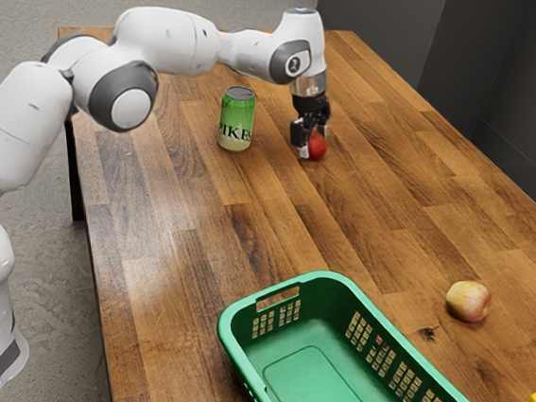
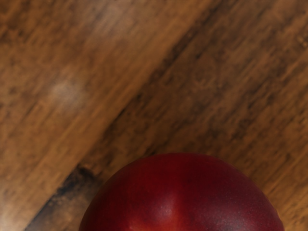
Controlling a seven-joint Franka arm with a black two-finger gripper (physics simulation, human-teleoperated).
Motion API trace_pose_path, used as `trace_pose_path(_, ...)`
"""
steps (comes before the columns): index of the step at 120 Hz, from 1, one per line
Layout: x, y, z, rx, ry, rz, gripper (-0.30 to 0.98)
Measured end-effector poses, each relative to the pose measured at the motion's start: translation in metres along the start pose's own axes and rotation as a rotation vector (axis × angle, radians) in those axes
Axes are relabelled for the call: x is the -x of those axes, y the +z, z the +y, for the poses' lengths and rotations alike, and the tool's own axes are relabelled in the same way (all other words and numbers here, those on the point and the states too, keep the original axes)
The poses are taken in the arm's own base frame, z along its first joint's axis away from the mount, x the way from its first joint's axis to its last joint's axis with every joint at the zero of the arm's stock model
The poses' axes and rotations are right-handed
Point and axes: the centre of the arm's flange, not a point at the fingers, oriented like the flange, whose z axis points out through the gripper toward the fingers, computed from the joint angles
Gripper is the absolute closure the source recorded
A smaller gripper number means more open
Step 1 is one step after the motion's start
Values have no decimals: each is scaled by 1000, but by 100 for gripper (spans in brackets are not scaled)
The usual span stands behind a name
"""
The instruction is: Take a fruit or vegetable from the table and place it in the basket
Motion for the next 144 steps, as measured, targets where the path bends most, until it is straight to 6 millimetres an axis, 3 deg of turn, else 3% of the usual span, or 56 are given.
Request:
trace_pose_path(47, -8, 16, -6, -42, -29, -25, 0)
trace_pose_path(69, -7, 15, -7, -48, -50, -52, 32)
trace_pose_path(86, -4, 9, -8, -45, -59, -62, 37)
trace_pose_path(97, 3, -15, -11, -22, -57, -70, 37)
trace_pose_path(107, 10, -40, -29, -18, -52, -72, 37)
trace_pose_path(114, 19, -62, -55, -25, -40, -75, 37)
trace_pose_path(123, 37, -85, -93, -39, -11, -80, 37)
trace_pose_path(144, 80, -122, -148, -41, 65, -104, 37)
